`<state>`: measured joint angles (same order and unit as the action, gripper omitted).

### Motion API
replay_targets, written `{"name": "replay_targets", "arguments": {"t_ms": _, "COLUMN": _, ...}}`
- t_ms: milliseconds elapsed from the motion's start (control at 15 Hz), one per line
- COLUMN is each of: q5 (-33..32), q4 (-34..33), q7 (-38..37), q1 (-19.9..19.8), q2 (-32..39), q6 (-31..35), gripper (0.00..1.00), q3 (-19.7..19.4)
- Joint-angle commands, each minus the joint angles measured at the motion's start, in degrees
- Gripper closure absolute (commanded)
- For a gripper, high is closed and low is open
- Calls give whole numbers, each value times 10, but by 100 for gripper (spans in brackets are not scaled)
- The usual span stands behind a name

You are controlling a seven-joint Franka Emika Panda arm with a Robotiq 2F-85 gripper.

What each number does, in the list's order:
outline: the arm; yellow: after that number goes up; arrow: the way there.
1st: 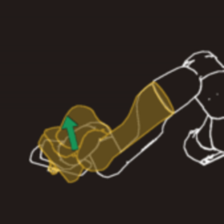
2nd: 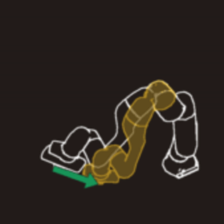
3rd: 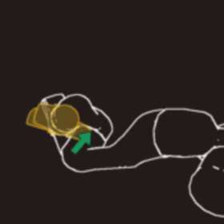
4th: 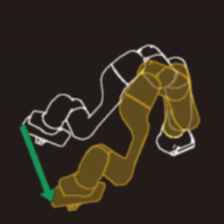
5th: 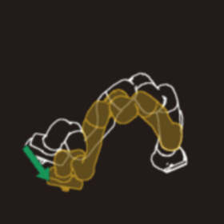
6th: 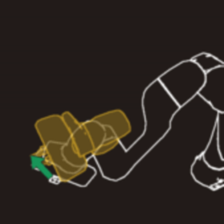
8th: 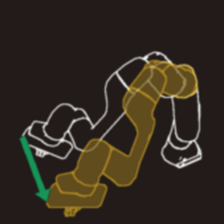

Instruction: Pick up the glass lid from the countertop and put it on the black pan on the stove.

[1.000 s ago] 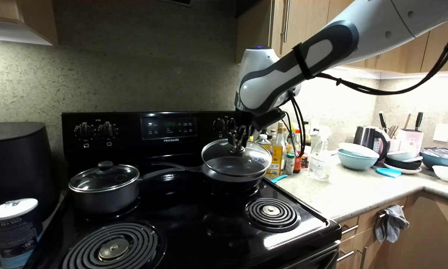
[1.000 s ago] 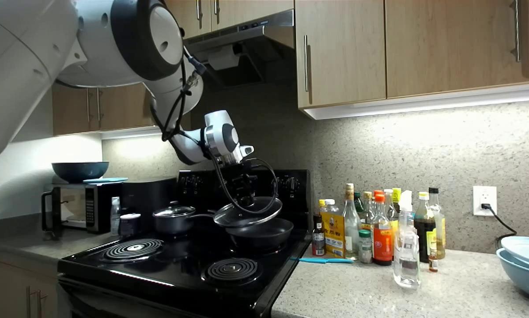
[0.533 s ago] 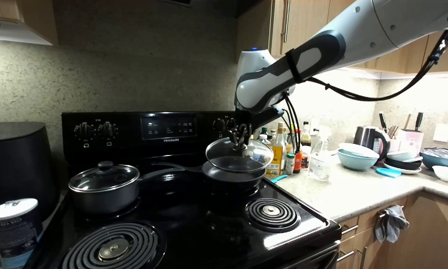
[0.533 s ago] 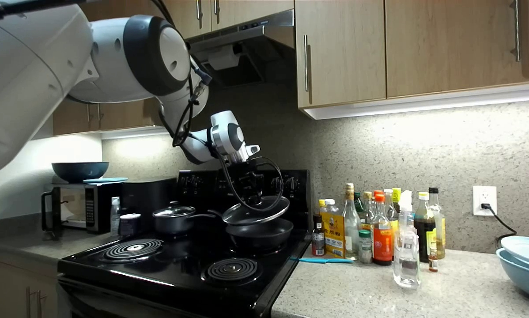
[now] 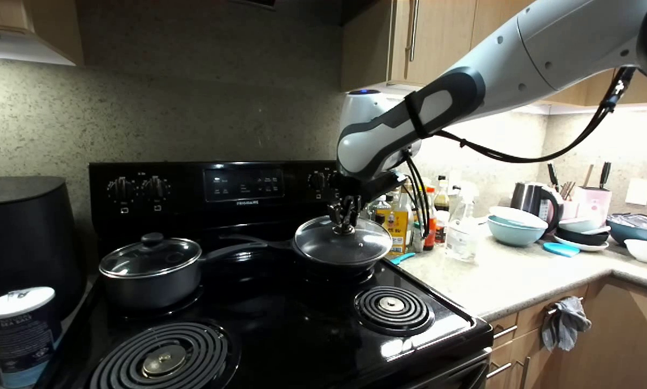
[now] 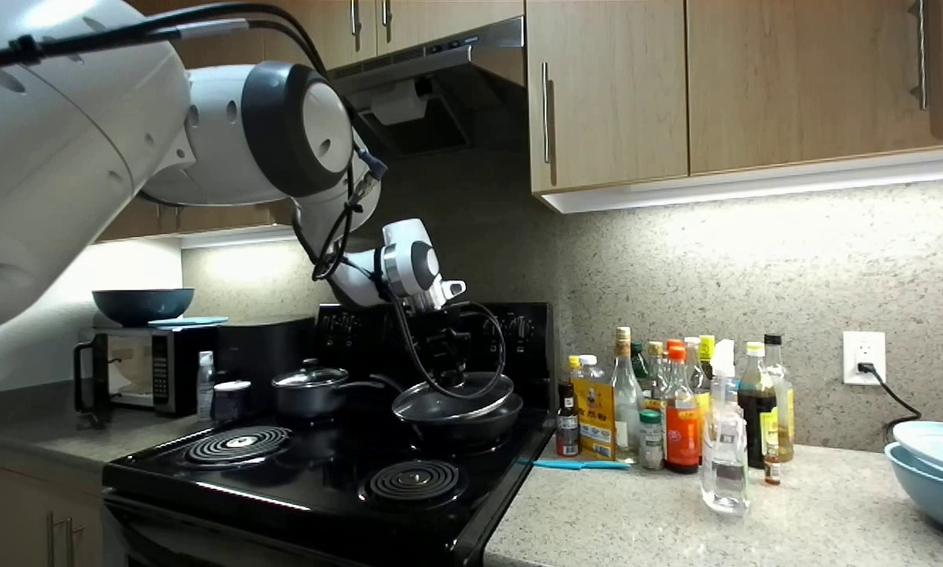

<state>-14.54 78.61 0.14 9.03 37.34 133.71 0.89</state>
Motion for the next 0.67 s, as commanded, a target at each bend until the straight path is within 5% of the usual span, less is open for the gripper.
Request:
{"name": "replay_targets", "arguments": {"t_ms": 0, "q5": 27, "q4": -33, "q7": 45, "q1": -21, "q2": 13, "q6": 0, "gripper": 77, "q3": 14}}
{"name": "replay_targets", "arguments": {"t_ms": 600, "q5": 34, "q4": -67, "q7": 55, "q1": -18, "q2": -4, "q6": -16, "gripper": 77, "q3": 20}}
